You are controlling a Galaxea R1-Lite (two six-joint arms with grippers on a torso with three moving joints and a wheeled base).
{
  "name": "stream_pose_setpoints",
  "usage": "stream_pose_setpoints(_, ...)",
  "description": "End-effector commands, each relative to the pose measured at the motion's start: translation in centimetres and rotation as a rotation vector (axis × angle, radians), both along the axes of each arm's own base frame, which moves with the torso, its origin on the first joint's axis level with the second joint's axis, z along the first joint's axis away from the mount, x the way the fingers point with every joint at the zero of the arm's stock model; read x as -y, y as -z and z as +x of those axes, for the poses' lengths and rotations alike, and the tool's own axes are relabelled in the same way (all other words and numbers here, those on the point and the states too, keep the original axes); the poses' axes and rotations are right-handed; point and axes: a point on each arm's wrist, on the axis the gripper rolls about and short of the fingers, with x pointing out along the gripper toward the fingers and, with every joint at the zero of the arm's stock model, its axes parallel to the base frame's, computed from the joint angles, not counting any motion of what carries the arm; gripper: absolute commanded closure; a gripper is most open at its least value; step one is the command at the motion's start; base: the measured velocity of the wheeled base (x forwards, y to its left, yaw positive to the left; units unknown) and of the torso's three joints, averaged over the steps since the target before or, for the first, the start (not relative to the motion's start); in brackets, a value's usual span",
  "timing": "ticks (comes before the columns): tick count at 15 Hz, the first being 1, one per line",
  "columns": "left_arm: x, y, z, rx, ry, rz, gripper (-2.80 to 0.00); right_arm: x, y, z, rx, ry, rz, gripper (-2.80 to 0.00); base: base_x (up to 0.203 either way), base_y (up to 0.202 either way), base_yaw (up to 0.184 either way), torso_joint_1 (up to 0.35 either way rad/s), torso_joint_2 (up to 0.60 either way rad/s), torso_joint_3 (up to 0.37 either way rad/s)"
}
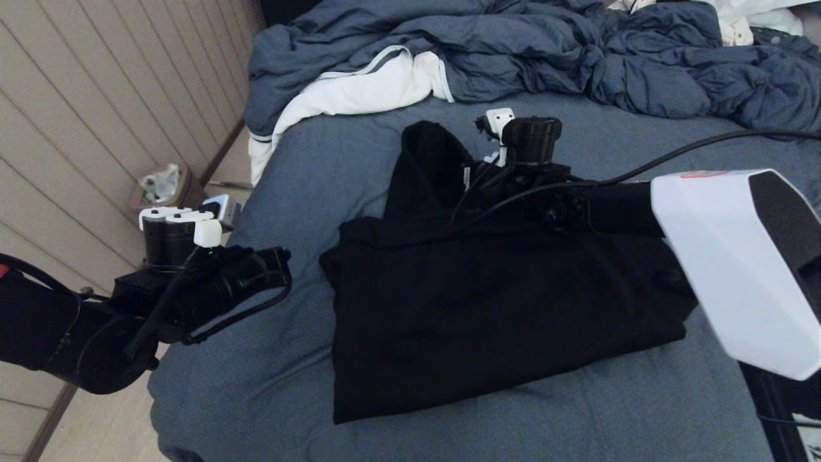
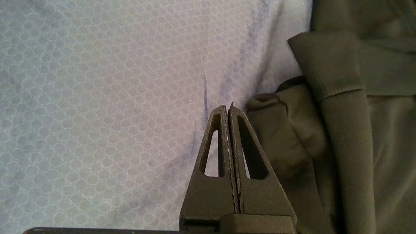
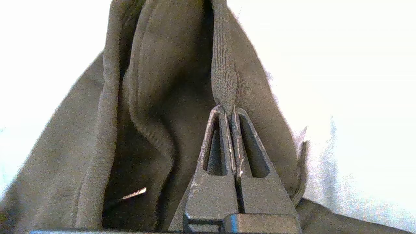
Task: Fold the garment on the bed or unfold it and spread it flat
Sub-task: Fold the black sweatshirt
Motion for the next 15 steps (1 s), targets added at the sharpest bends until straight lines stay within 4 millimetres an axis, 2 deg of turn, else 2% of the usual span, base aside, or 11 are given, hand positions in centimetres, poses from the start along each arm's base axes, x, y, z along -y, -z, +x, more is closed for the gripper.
stream_pose_setpoints(1,0.0,0.0,0.0,0.004,-0.001,-0.004,0.0,0.2,-1.3,-0.6,0.026,0.003,0.014,0.0,0.0,0.0,0.0,0.0,0.0,0.0)
stream_pose_setpoints(4,0.0,0.0,0.0,0.002,-0.001,-0.001,0.0,0.4,-1.7,-1.2,0.021,0.019,0.029,0.0,0.0,0.0,0.0,0.0,0.0,0.0)
stream_pose_setpoints(9,0.0,0.1,-0.1,0.0,-0.001,-0.001,0.0,-0.3,0.4,-3.8,-0.074,-0.001,-0.001,0.0,0.0,0.0,0.0,0.0,0.0,0.0)
stream_pose_setpoints(12,0.2,-0.1,0.5,0.015,0.002,-0.006,0.0,-0.8,3.3,-5.1,-0.093,-0.021,-0.015,0.0,0.0,0.0,0.0,0.0,0.0,0.0)
stream_pose_setpoints(15,0.7,-0.7,1.8,0.025,0.005,-0.009,0.0,-0.4,7.1,-6.9,-0.141,-0.029,-0.034,0.0,0.0,0.0,0.0,0.0,0.0,0.0)
